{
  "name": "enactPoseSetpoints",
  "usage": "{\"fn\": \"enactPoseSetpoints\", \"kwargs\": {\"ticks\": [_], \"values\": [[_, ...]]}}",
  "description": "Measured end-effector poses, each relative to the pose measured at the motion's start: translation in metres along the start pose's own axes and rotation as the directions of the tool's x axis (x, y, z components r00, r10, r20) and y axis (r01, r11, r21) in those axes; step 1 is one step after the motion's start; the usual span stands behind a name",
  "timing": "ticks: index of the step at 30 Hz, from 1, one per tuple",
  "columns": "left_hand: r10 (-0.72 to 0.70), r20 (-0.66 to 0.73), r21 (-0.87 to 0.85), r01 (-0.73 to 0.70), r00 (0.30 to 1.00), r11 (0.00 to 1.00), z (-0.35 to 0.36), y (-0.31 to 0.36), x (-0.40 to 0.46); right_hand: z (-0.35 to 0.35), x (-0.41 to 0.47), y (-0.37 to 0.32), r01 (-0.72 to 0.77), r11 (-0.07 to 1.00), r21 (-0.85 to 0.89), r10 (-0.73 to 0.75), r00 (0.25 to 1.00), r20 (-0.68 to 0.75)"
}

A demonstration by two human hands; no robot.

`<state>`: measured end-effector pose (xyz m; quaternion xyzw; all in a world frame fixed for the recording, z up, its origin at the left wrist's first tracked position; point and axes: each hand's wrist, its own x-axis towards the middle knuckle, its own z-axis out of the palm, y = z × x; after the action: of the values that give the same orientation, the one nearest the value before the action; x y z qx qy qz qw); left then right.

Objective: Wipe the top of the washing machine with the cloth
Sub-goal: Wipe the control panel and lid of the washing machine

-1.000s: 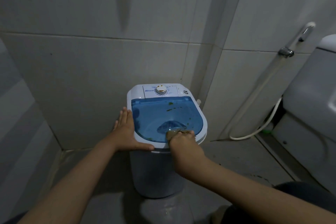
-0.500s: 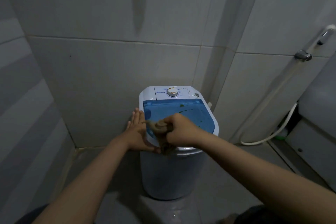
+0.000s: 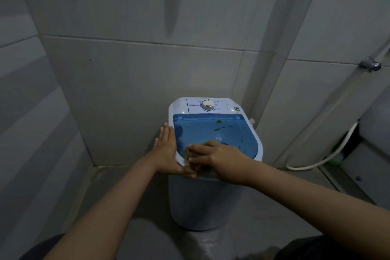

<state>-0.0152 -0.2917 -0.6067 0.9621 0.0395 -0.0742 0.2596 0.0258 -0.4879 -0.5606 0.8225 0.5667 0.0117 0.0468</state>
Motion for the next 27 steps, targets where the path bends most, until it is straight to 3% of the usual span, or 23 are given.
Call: {"fn": "enactPoseSetpoints", "kwargs": {"ticks": [4, 9, 11, 14, 20, 27], "values": [[-0.001, 0.029, -0.013, 0.001, 1.0, 1.0, -0.003, 0.001, -0.002, 0.003, -0.025, 0.014, 0.02, 1.0, 0.003, -0.02, 1.0, -0.004], [0.014, 0.029, -0.011, -0.014, 0.999, 1.0, -0.003, 0.0, -0.002, -0.018, -0.05, 0.032, -0.026, 0.999, 0.037, 0.022, 0.995, 0.099], [0.006, 0.031, -0.007, -0.006, 1.0, 1.0, -0.004, 0.0, -0.001, -0.028, -0.055, 0.042, -0.086, 0.987, 0.136, 0.073, 0.992, 0.099], [0.001, 0.016, -0.008, 0.0, 1.0, 1.0, -0.004, 0.001, -0.001, -0.04, -0.049, 0.052, -0.168, 0.918, 0.36, 0.189, 0.982, -0.023], [0.006, -0.026, 0.005, -0.005, 1.0, 1.0, 0.001, 0.001, -0.002, -0.048, 0.021, 0.062, -0.207, 0.875, 0.438, 0.379, 0.855, -0.353], [0.013, -0.051, 0.061, -0.01, 0.999, 0.998, 0.001, 0.0, 0.002, -0.043, 0.132, 0.074, -0.275, 0.88, 0.388, 0.428, 0.813, -0.394]]}}
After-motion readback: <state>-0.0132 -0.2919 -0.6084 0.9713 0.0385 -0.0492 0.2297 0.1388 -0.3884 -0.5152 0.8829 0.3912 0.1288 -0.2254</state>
